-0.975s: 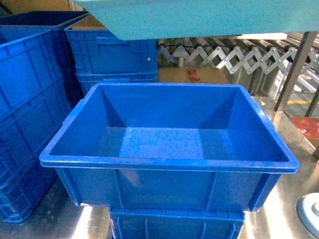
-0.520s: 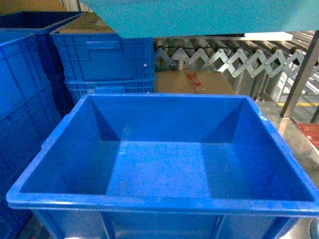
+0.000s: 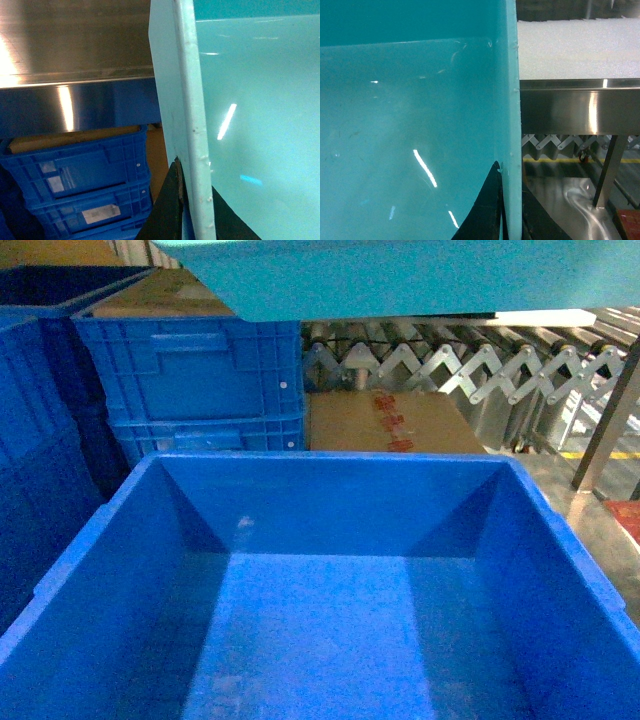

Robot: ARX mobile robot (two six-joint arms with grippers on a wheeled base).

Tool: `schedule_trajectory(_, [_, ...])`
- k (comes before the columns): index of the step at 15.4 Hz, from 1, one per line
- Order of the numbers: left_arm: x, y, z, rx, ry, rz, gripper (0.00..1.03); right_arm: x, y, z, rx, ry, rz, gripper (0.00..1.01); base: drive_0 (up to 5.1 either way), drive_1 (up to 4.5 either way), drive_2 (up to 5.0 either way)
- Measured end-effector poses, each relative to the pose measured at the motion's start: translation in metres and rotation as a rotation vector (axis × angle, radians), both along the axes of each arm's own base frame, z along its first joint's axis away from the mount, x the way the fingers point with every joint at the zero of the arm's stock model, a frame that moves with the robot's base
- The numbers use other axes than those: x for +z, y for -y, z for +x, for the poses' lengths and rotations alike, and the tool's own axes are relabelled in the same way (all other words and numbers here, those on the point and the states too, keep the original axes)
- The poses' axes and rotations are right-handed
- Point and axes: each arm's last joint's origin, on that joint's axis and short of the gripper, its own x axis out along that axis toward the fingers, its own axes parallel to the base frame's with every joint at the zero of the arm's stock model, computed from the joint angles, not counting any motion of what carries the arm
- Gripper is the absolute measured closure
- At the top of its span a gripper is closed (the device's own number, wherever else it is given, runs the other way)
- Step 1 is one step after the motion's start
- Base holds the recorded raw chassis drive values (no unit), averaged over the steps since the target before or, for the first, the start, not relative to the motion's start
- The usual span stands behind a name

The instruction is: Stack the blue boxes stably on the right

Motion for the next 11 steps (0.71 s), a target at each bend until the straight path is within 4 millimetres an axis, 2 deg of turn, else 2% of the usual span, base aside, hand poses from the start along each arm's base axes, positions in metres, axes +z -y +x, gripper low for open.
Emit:
schedule_trajectory(5, [0.0000,0.0009,-0.0005,-0.002,0.000,0.000,1.01,0.0001,0.0002,-0.0004,-0.002,-0.002,0.000,0.99,-4.5,2.78,2.8])
schedule_trajectory(11, [-0.0001,-0.0011,0.0004,0.003,-0.002,0.001,1.01,0.0000,-0.0014,-0.0004,0.005,-0.002,0.000,0.99,-0.1,-0.05,-0.1])
